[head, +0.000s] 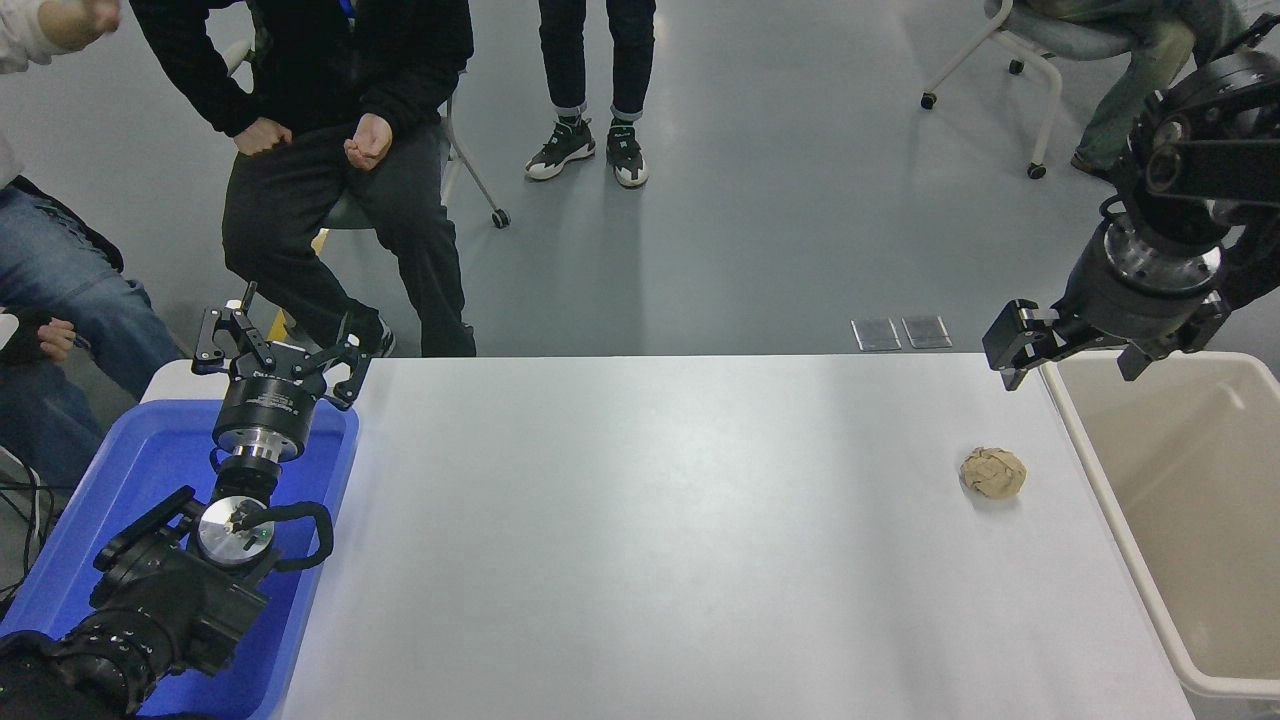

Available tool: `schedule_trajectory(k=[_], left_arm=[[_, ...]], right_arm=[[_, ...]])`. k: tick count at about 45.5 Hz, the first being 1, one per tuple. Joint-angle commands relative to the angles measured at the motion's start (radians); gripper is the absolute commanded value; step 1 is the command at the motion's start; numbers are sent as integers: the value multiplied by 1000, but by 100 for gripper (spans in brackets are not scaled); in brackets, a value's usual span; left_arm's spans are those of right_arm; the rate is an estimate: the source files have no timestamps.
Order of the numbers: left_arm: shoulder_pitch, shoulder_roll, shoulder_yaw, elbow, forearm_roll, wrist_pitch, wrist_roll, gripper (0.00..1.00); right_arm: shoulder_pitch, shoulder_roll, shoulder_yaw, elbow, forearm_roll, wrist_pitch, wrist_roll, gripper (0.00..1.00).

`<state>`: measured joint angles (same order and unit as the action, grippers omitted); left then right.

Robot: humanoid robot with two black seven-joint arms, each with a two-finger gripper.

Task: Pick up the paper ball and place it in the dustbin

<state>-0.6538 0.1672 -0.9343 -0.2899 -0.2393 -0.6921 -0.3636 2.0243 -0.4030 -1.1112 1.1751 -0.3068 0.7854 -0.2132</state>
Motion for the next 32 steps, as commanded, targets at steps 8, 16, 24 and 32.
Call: schedule_trajectory(k=[8,16,24,32], left_arm=[[0,0,0,0,0,-1,0,99],[0,0,0,0,0,-1,0,99],[0,0,0,0,0,-1,0,99],[0,0,0,0,0,-1,0,99]], right_arm=[[5,12,14,0,0,0,0,100],[1,6,13,0,0,0,0,100],[-12,4,13,0,0,0,0,100],[-18,7,21,-11,15,0,0,100]])
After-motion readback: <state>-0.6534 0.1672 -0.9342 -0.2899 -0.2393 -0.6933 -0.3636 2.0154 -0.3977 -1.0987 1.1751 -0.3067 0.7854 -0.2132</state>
